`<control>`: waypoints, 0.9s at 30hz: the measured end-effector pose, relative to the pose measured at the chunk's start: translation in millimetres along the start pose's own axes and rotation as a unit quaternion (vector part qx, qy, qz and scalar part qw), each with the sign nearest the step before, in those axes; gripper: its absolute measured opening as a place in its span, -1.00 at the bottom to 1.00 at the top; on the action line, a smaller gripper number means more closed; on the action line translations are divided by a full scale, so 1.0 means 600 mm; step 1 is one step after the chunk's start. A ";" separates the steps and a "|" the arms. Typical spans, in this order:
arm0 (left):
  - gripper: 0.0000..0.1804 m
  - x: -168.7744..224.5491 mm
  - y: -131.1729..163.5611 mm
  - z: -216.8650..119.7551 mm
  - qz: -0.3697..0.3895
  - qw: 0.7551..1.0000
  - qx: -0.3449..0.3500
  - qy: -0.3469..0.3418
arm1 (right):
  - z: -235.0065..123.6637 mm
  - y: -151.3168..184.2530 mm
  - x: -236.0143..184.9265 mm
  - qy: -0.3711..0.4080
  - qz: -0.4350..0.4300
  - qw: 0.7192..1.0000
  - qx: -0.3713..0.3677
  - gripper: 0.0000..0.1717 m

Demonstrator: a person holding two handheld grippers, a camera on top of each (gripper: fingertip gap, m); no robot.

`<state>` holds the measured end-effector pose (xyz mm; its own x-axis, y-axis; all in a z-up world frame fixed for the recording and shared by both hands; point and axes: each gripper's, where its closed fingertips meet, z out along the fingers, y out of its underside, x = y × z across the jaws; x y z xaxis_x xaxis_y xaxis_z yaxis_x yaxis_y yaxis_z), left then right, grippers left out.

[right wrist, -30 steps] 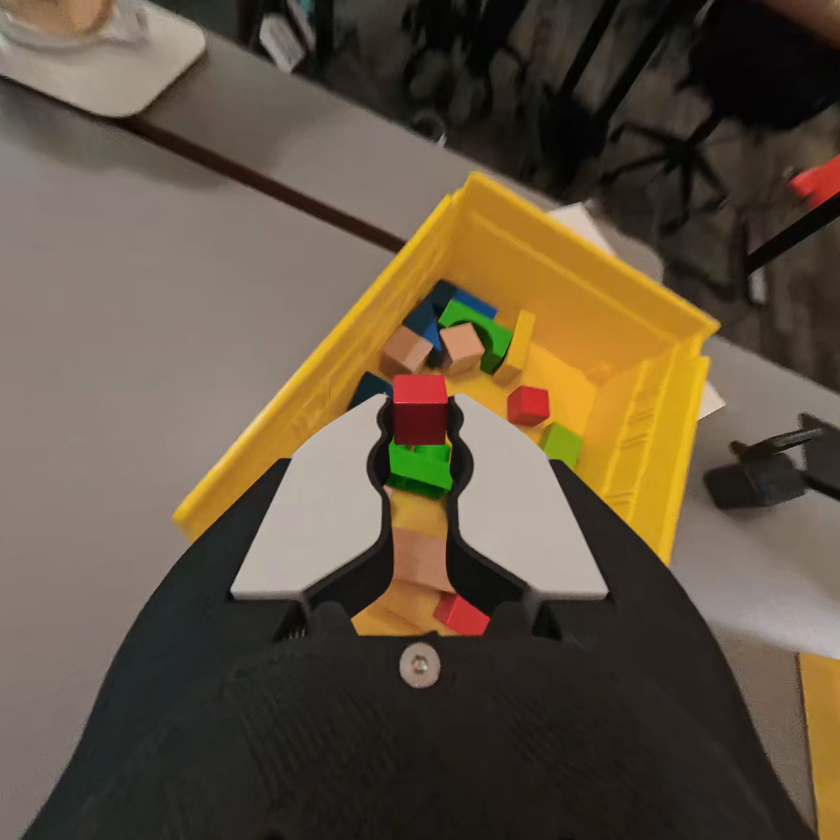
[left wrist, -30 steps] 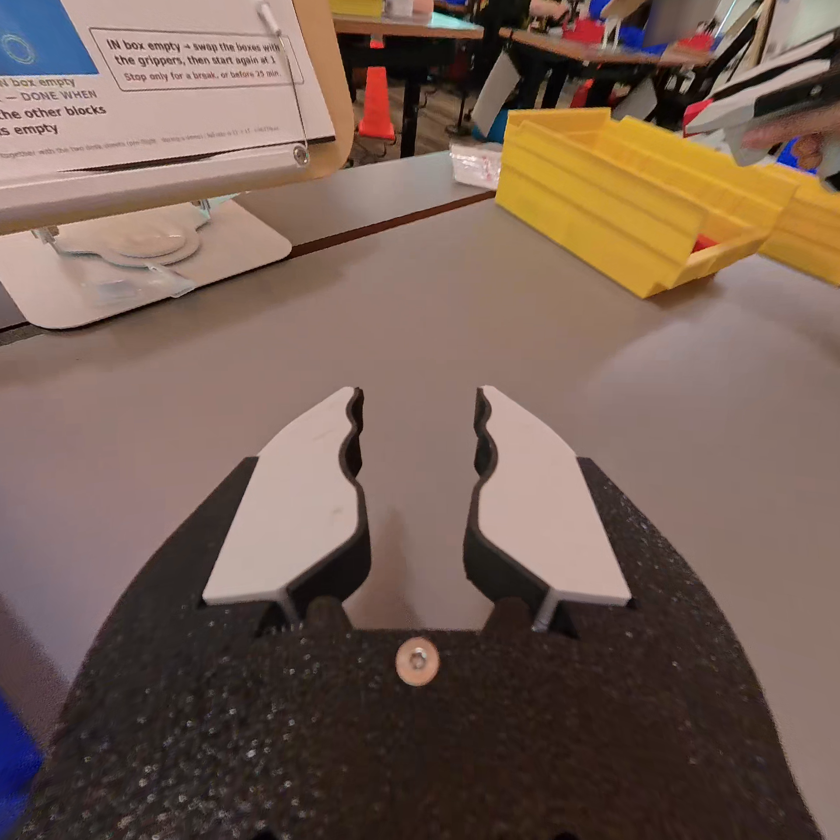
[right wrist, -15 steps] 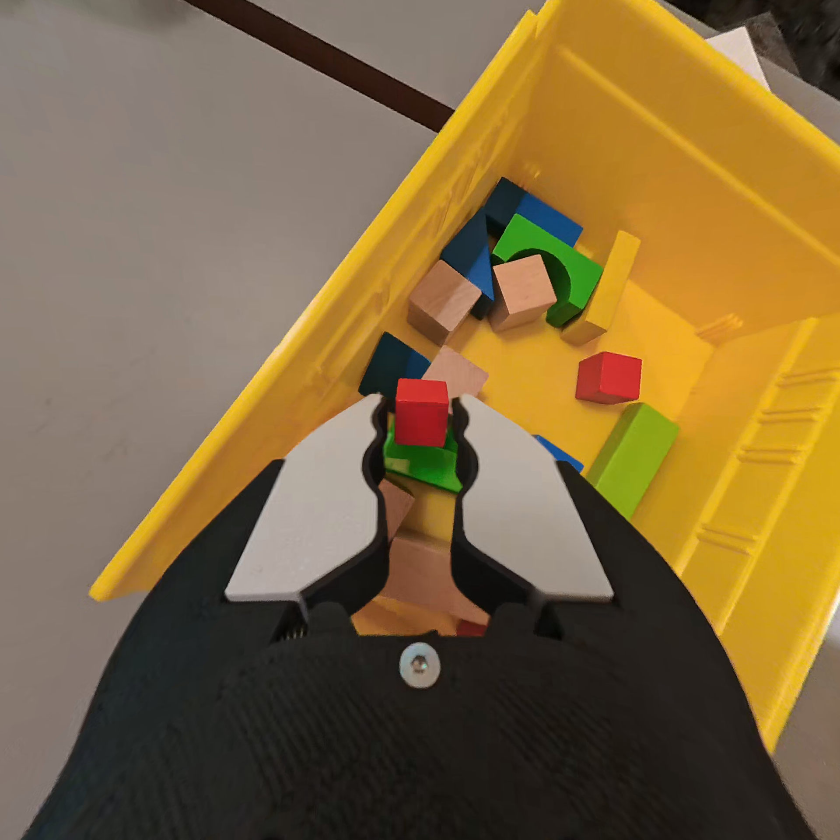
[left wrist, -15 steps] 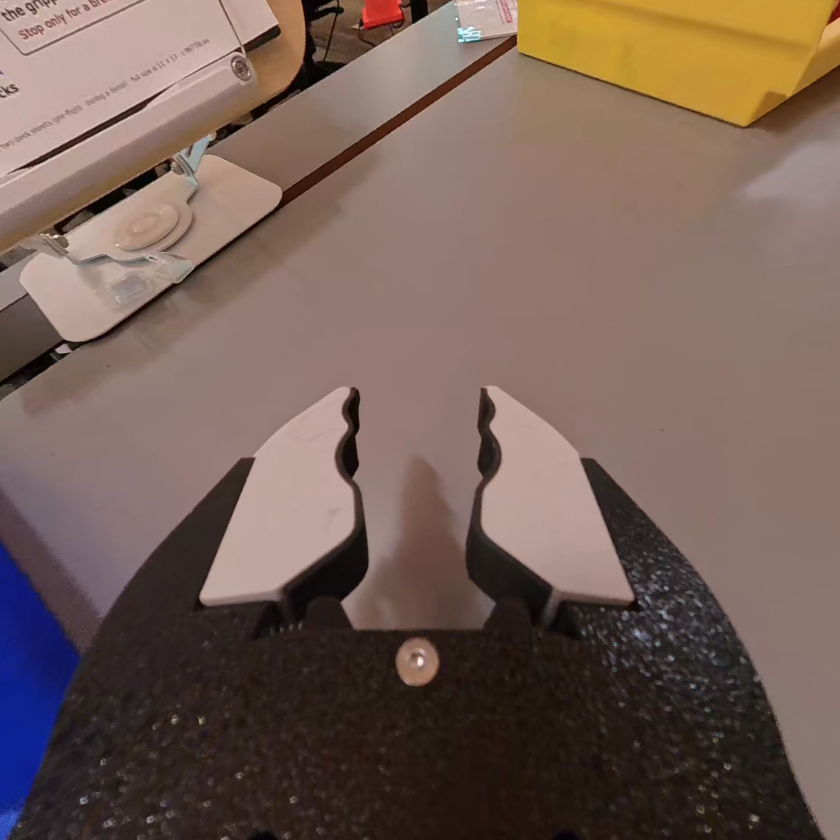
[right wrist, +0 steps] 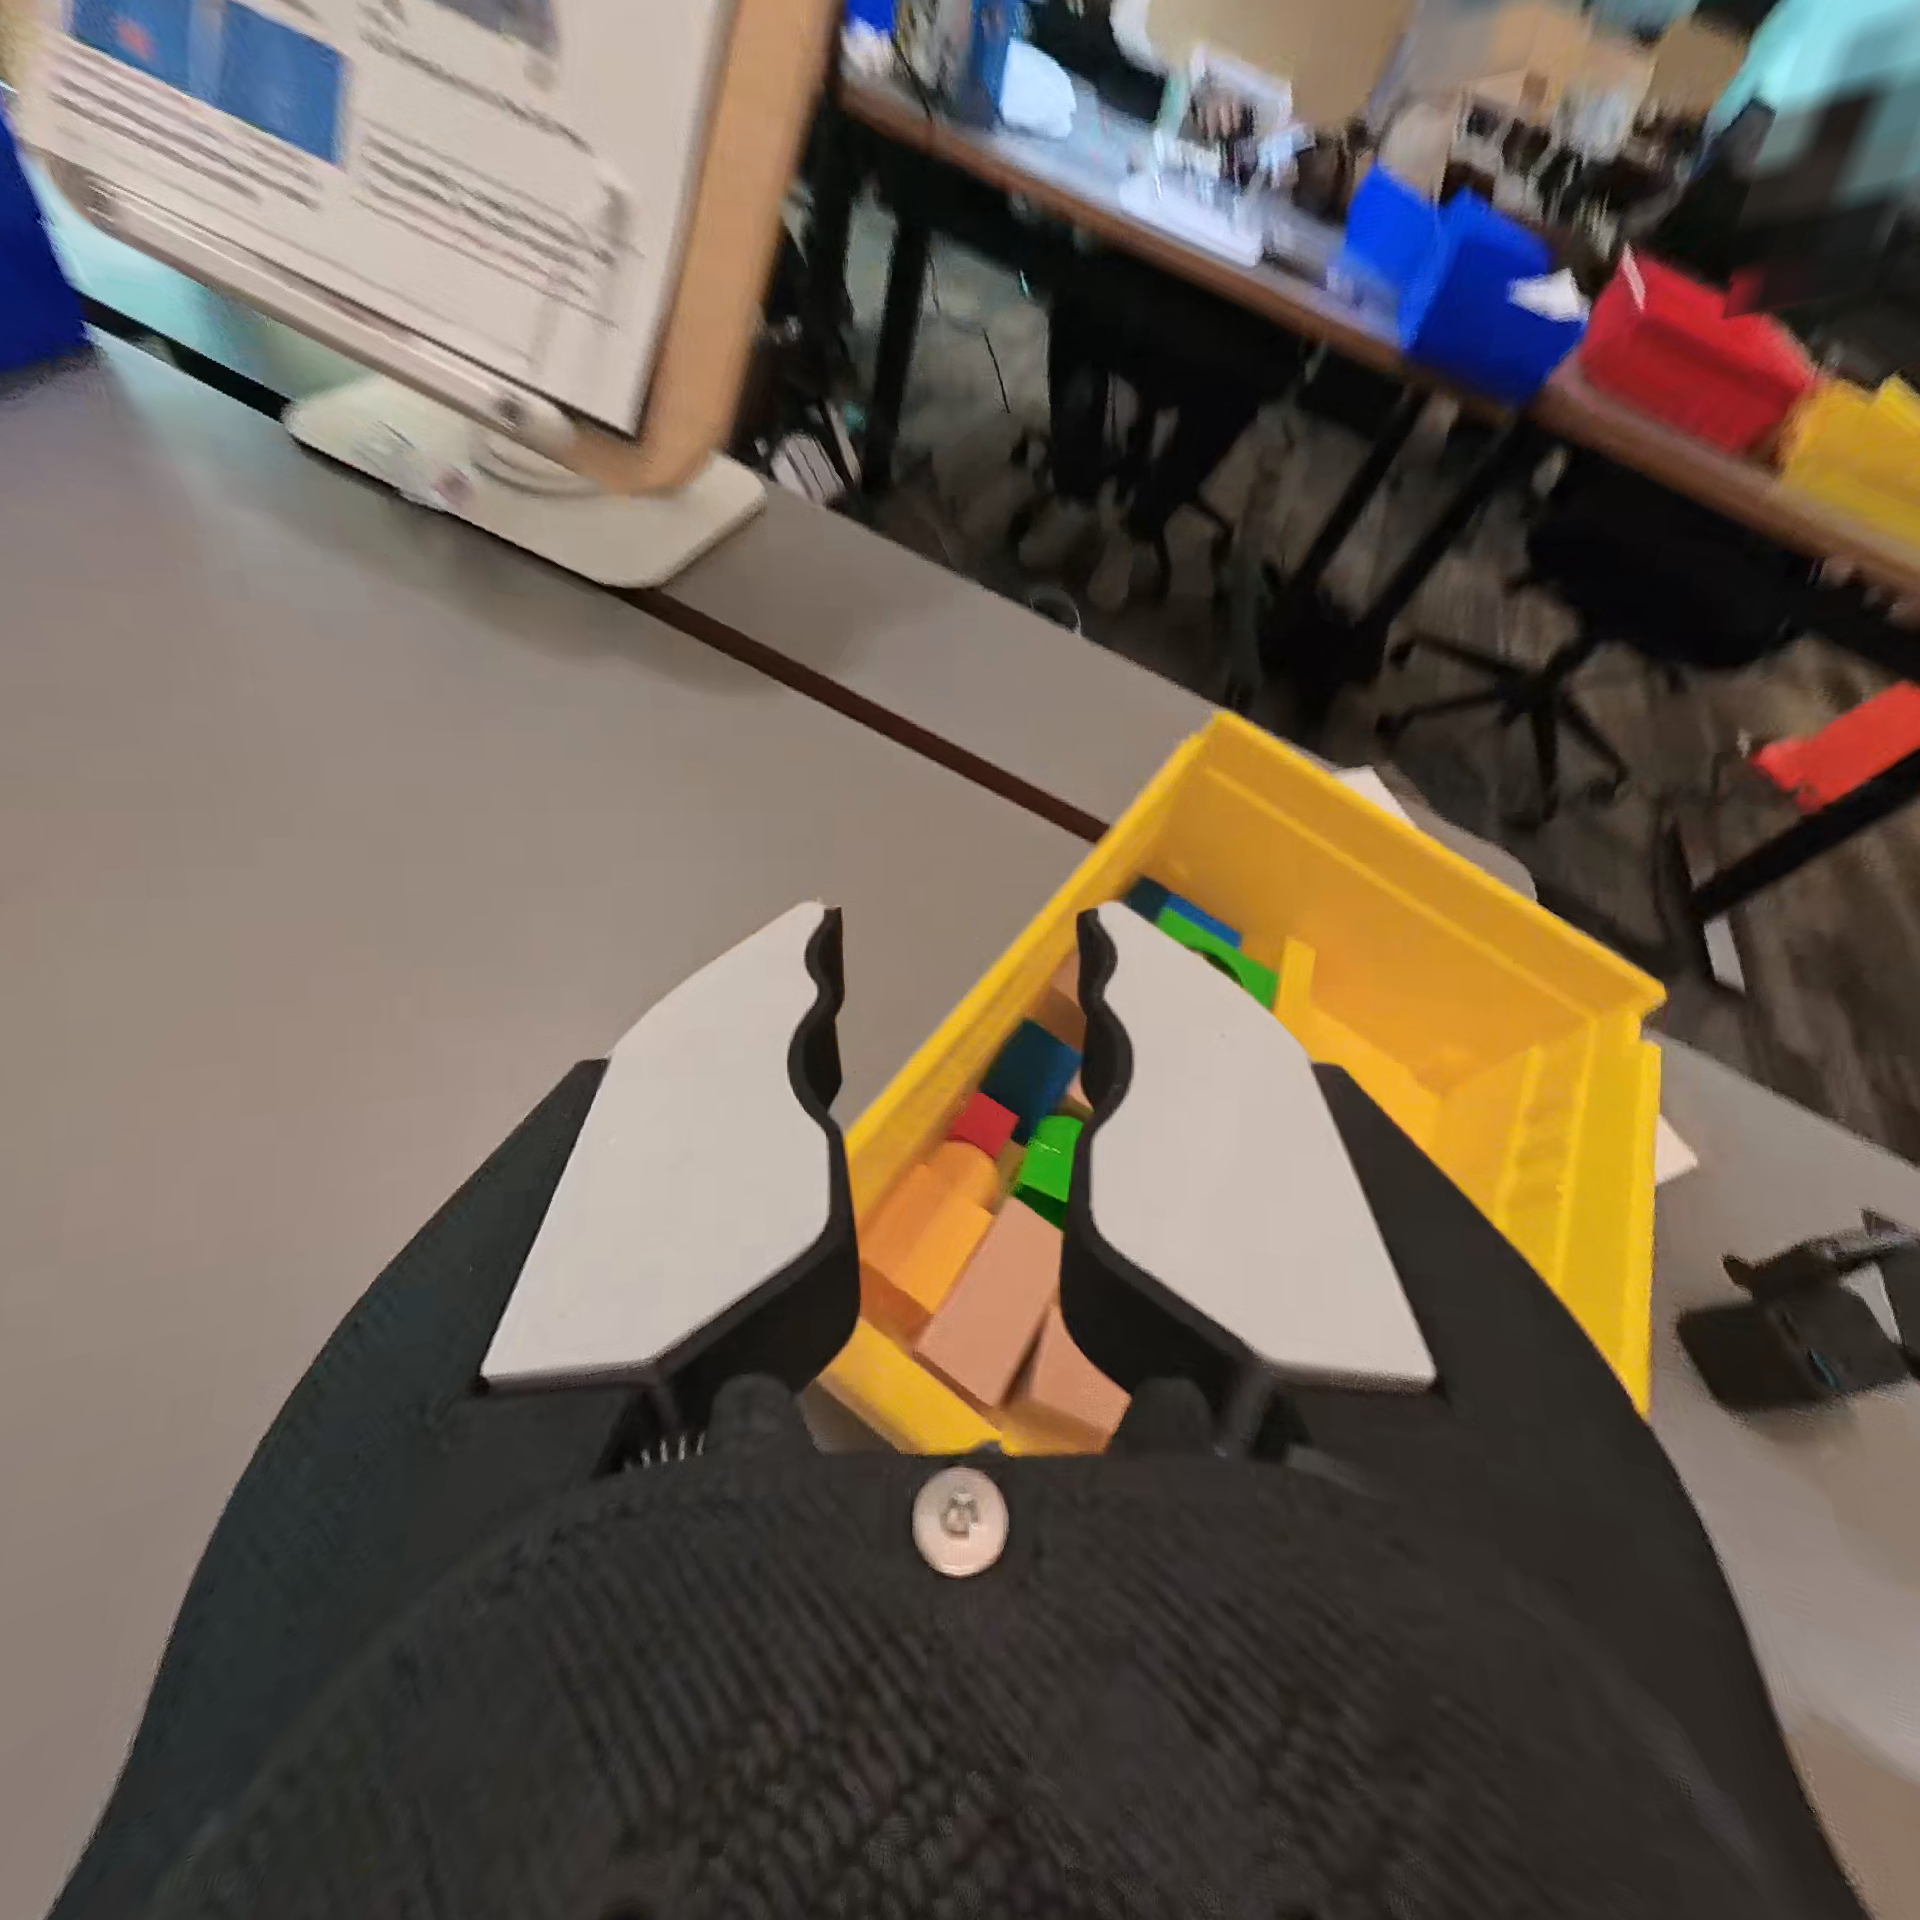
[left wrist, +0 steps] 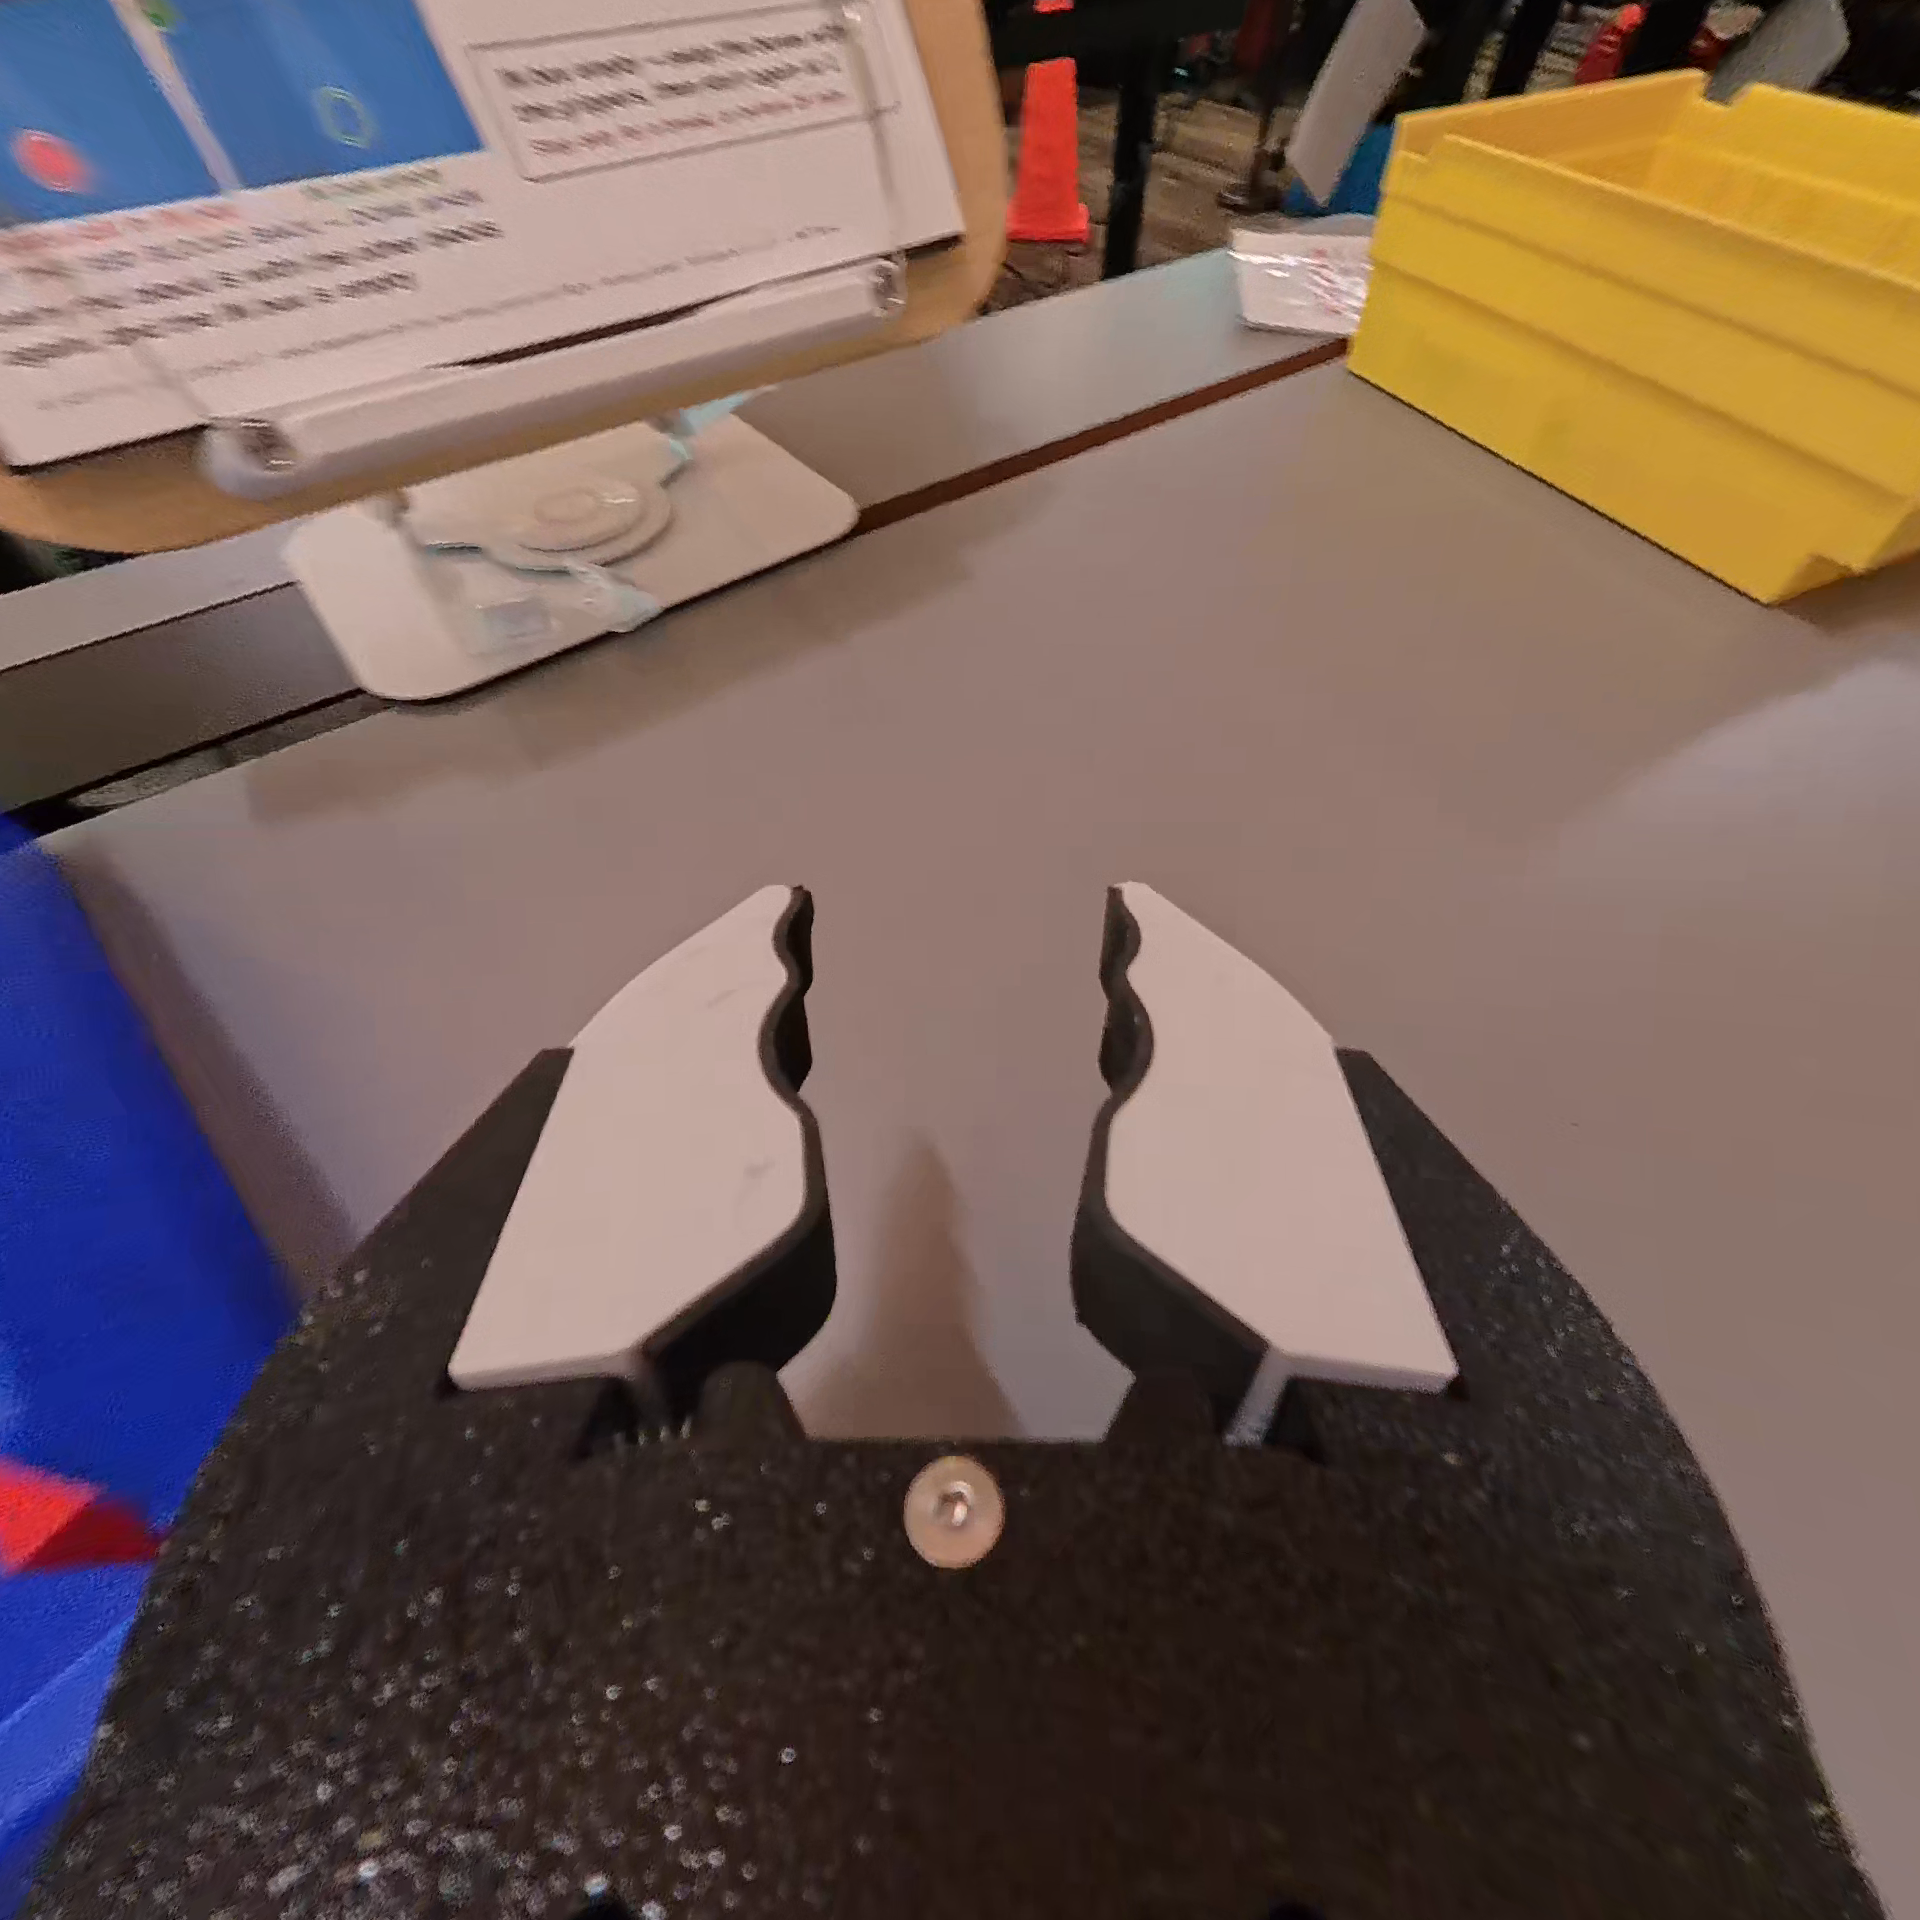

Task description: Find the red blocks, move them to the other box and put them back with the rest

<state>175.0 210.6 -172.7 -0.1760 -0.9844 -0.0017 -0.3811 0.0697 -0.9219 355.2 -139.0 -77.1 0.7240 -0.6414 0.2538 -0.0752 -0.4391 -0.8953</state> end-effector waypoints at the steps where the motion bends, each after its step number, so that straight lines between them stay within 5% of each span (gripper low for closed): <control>1: -0.42 -0.017 -0.004 -0.011 -0.008 1.000 0.002 -0.016 | -0.010 -0.008 -0.018 -0.006 -0.006 1.000 0.021 -0.50; 9: -0.43 -0.235 -0.013 -0.130 -0.002 0.982 -0.121 -0.147 | -0.042 0.009 -0.133 -0.069 0.006 0.996 0.063 -0.52; 15: -0.40 -0.346 0.028 -0.137 -0.075 0.961 -0.241 -0.114 | -0.044 0.023 -0.181 -0.102 0.024 0.992 0.068 -0.52; 20: -0.34 -0.323 0.083 -0.114 -0.200 0.931 -0.303 -0.039 | -0.044 0.039 -0.194 -0.103 0.029 0.993 0.051 -0.51; 27: -0.25 -0.281 0.131 -0.084 -0.199 0.905 -0.375 -0.037 | -0.042 0.039 -0.204 -0.105 0.037 0.992 0.054 -0.51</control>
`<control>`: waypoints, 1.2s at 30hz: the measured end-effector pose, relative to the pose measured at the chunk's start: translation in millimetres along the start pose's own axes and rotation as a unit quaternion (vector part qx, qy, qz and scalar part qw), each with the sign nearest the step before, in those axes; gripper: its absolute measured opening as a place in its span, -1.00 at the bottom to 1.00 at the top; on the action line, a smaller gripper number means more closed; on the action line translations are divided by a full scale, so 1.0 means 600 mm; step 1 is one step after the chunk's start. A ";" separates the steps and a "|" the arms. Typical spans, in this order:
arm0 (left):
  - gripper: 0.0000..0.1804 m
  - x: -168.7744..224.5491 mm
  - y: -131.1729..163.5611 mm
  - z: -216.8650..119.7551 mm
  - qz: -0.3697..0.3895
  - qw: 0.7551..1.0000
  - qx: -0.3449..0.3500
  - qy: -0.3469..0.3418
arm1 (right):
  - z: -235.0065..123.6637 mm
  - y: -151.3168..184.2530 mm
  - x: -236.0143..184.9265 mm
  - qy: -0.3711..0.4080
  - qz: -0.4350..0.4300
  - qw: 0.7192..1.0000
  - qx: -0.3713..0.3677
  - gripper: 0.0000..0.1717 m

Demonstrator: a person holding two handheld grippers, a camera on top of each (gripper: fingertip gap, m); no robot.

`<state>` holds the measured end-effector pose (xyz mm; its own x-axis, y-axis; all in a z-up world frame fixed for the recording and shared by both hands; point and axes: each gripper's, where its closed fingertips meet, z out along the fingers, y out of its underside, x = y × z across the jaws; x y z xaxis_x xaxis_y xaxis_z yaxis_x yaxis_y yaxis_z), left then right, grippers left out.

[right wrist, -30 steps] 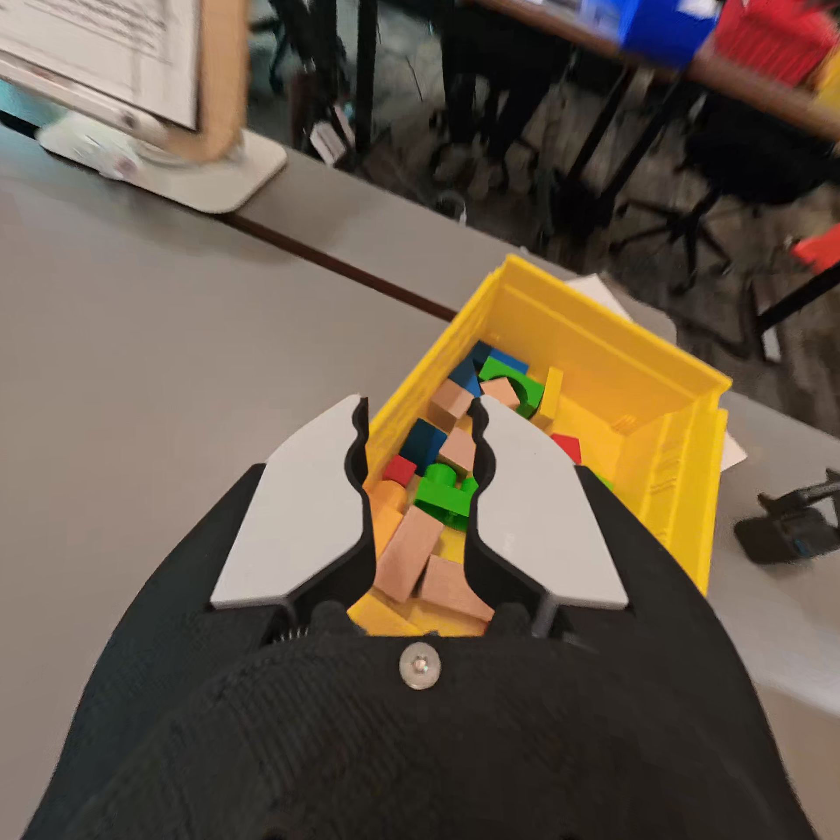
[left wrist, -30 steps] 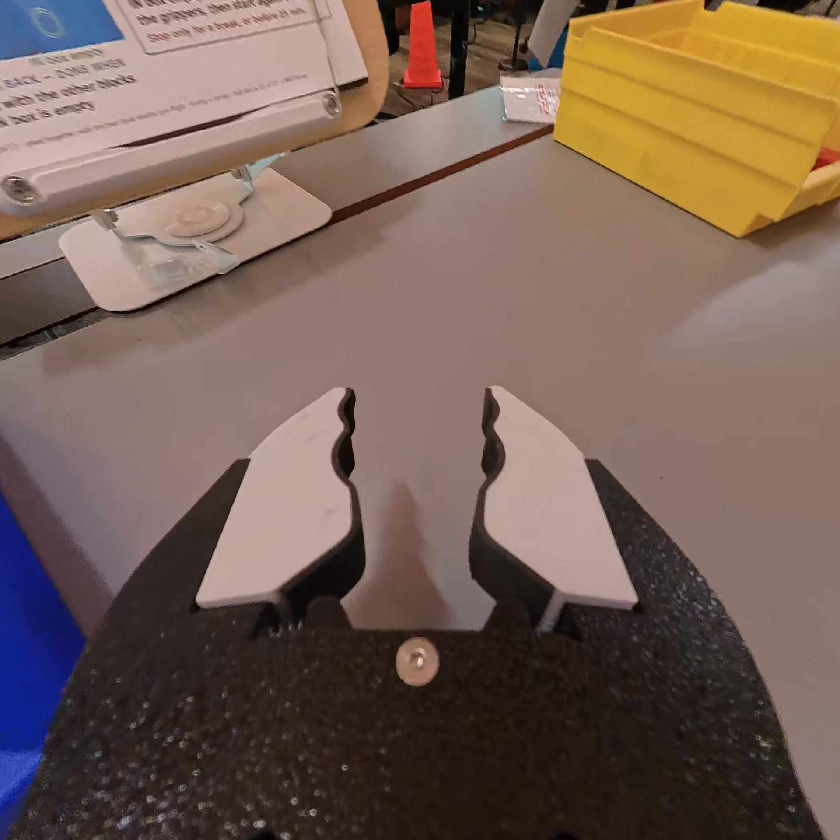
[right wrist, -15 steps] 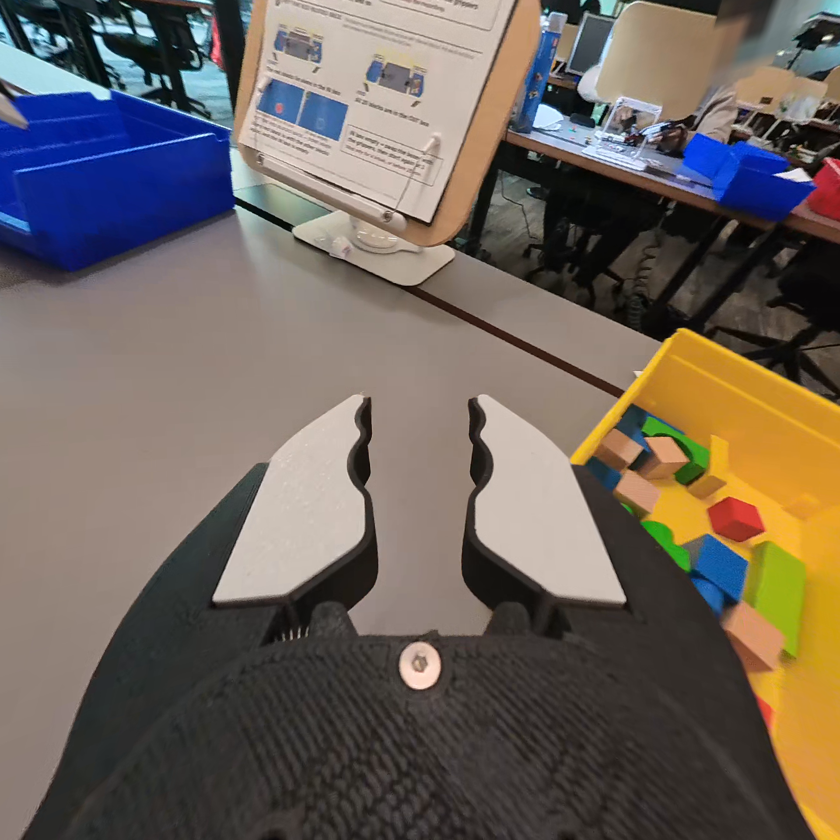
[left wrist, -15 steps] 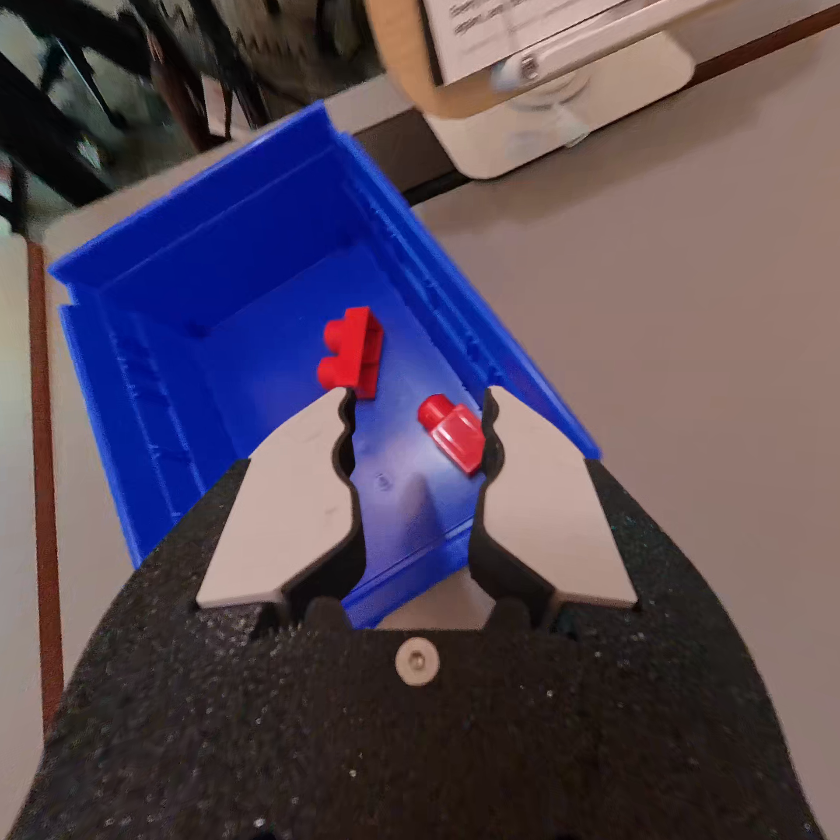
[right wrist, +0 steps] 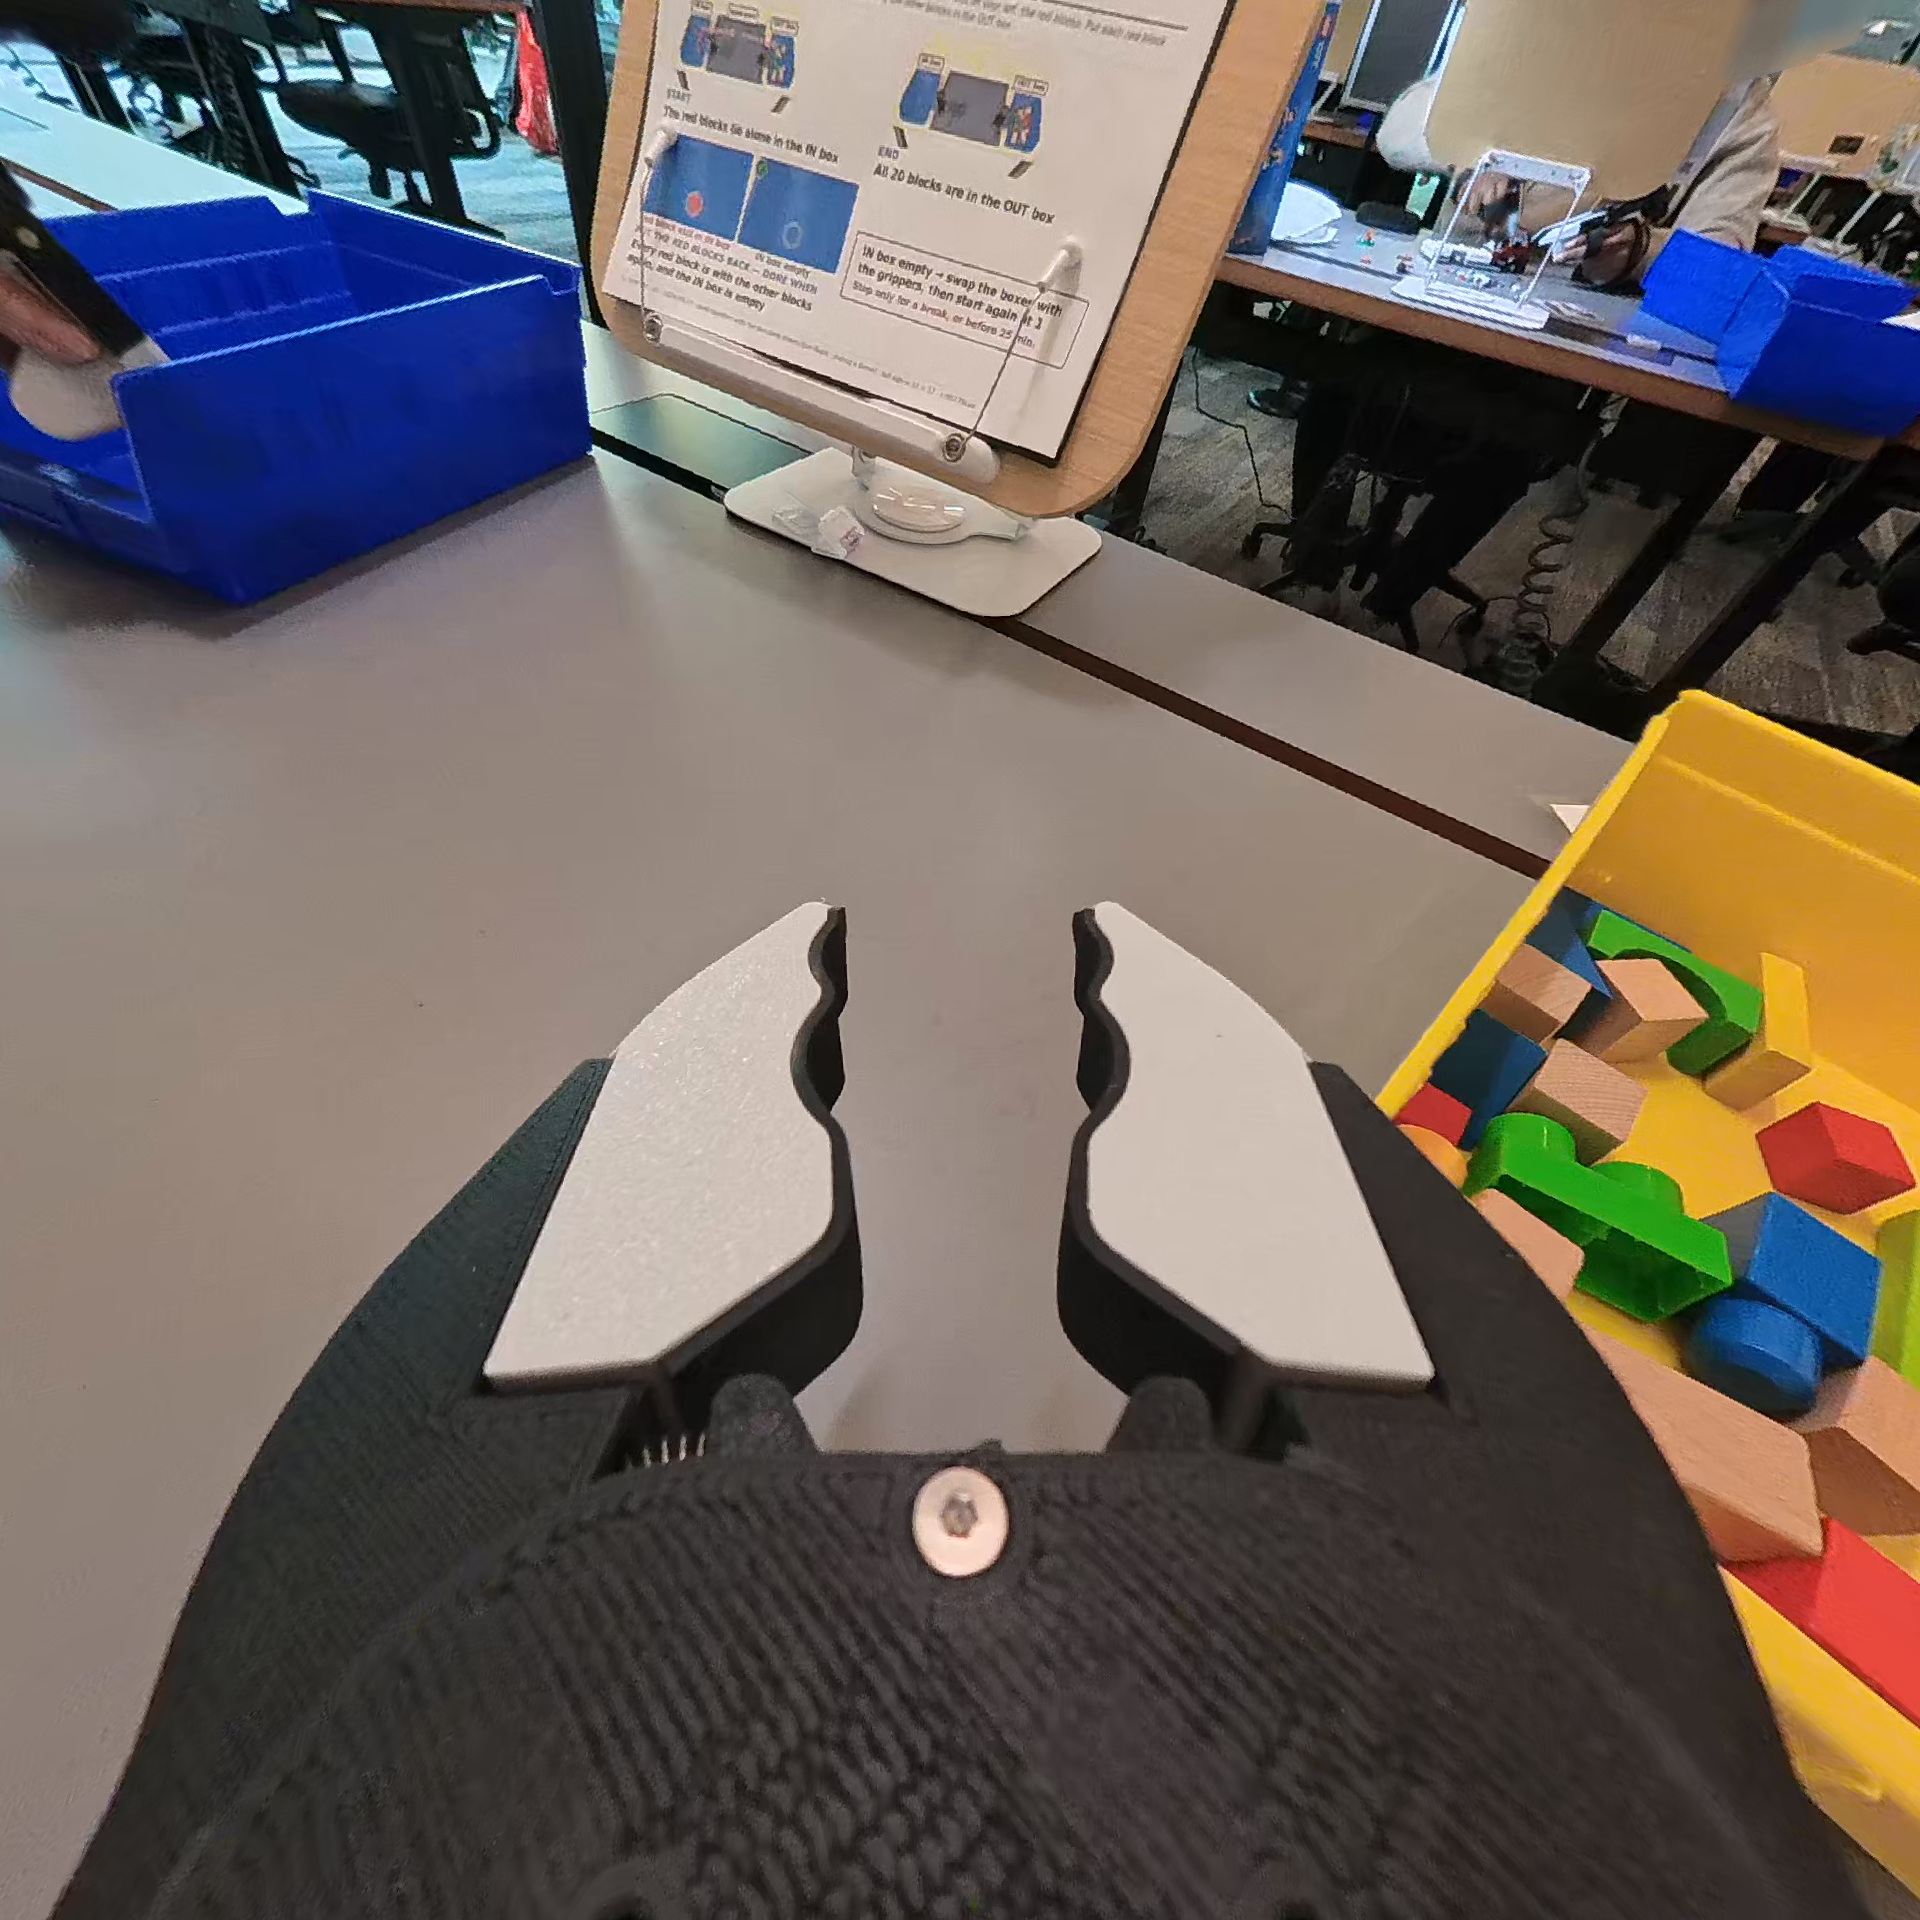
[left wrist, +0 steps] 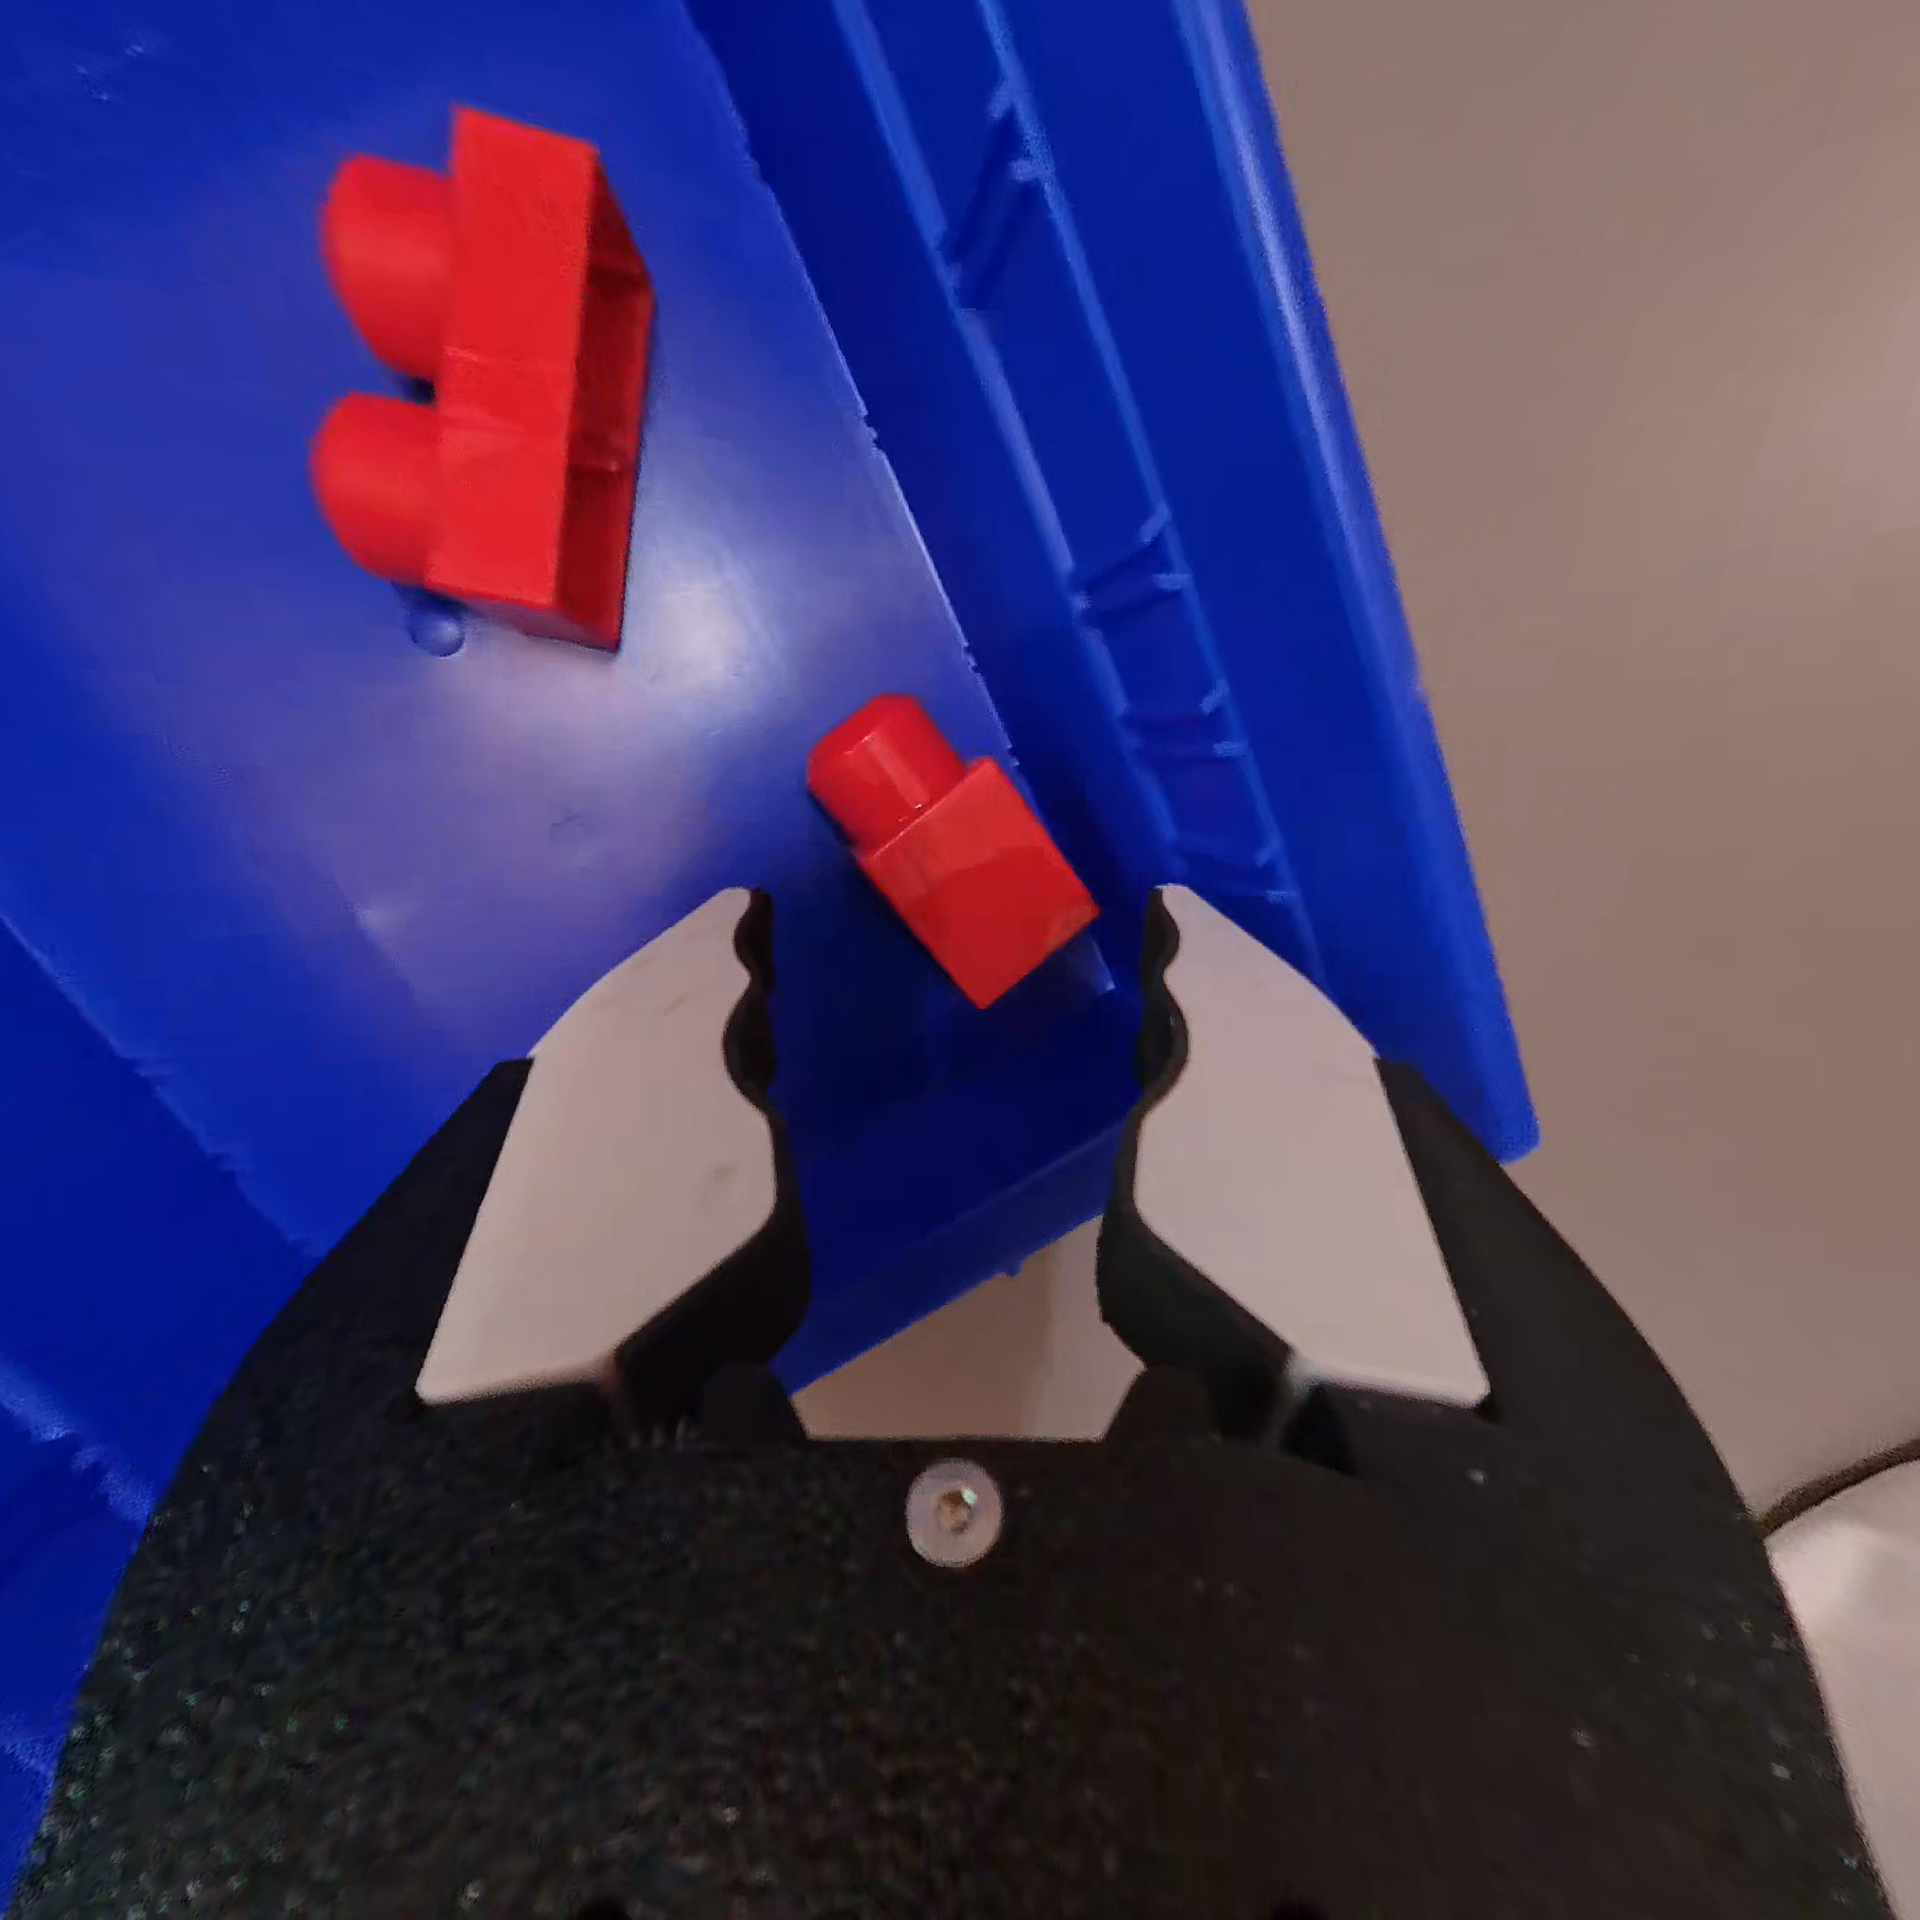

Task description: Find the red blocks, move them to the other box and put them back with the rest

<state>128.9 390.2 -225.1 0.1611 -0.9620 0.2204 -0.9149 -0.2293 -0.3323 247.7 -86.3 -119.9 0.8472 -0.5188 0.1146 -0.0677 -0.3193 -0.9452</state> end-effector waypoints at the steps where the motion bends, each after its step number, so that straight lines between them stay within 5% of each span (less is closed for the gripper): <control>1: -0.26 0.000 -0.002 0.003 0.000 1.000 -0.004 -0.009 | 0.001 -0.001 -0.001 -0.001 0.001 1.000 0.001 -0.50; 18: -0.55 -0.036 0.008 0.019 0.032 0.995 -0.037 -0.090 | 0.005 0.002 -0.011 -0.005 -0.001 1.000 -0.006 -0.49; 22: -0.56 -0.043 -0.021 -0.052 0.067 0.991 0.064 -0.098 | 0.014 -0.008 -0.031 -0.018 -0.003 1.000 0.005 -0.49; 25: -0.57 0.005 -0.053 -0.137 0.096 0.977 0.186 -0.039 | 0.031 -0.033 -0.059 -0.038 -0.023 0.999 0.030 -0.47; 29: -0.57 0.154 -0.058 -0.229 0.200 0.920 0.314 0.125 | 0.070 -0.067 -0.134 -0.125 -0.025 0.991 0.051 -0.37; 36: -0.58 0.382 0.012 -0.261 0.370 0.743 0.428 0.358 | 0.112 -0.154 -0.291 -0.351 0.056 0.927 0.117 -0.28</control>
